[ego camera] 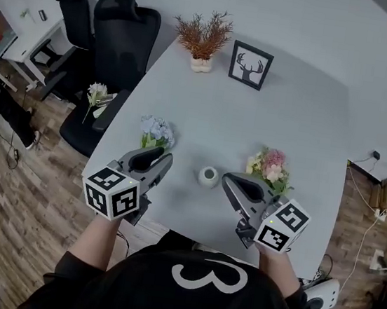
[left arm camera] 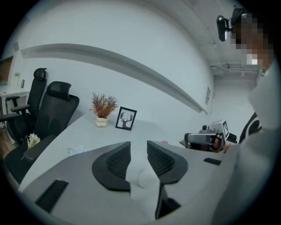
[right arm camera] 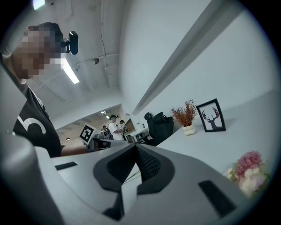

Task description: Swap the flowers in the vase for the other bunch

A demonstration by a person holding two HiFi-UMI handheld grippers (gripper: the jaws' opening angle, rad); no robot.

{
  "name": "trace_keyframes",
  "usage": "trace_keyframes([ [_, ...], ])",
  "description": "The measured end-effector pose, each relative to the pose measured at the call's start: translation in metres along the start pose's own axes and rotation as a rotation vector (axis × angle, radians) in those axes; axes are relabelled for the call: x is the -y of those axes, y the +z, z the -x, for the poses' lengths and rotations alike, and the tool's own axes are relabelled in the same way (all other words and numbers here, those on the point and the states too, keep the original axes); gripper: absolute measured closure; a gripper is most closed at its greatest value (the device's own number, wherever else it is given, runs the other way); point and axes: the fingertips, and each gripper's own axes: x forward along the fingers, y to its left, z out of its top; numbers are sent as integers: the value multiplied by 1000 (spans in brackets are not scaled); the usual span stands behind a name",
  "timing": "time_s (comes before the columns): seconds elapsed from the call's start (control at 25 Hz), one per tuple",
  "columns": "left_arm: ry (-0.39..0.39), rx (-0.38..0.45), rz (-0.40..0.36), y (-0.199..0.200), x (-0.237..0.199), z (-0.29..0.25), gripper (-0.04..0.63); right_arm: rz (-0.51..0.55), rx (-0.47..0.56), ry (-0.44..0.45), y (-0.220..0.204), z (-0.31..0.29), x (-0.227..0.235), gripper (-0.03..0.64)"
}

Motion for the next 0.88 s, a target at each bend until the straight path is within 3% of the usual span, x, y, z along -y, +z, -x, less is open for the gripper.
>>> trace_keyframes([
  [0.2, 53, -46, 2, -3, -46, -15, 331, -21, -8, -30, -2, -13, 15, 609],
  [0.44, 140, -129, -30, -16, -95, -37, 185, -49, -14, -73, -2, -19, 36, 609],
  [0.72, 195, -314, -5, -57, -150, -62, 121, -77, -10, -99, -4, -23, 54, 609],
  [0.88, 209, -409, 33, -80, -168, -71, 120, -99, -16, -115, -9, -20, 60, 609],
])
